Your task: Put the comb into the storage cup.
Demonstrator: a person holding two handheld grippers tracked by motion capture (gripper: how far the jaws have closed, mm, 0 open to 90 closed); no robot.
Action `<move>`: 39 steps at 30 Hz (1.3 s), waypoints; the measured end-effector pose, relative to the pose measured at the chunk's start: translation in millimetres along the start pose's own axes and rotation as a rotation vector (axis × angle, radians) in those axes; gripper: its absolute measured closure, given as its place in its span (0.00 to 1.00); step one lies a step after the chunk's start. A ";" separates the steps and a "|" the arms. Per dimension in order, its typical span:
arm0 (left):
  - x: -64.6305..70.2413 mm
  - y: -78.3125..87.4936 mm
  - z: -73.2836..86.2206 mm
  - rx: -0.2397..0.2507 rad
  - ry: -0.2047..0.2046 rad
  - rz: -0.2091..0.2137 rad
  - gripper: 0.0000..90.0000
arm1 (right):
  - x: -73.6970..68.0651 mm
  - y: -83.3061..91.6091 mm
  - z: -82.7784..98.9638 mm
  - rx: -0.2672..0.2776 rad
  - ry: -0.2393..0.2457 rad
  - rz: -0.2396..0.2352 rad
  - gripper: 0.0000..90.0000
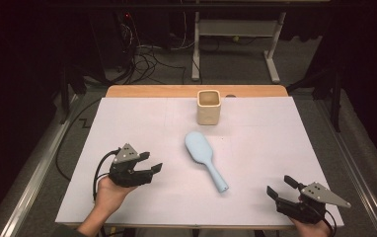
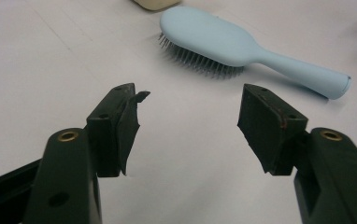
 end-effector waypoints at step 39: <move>-40.9 50.1 47.6 0.104 0.069 -0.121 0.37 | 1.5 -0.5 0.9 -0.013 -0.011 0.022 0.29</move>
Point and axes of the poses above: each handheld gripper's, and its own axes: y roughly backward along the jaws, z roughly out of its underside, x roughly to its right, the point moved 4 cm from there along -y, roughly forward along the jaws, and after that the axes turned 3 degrees about x, right-handed, at the moved point
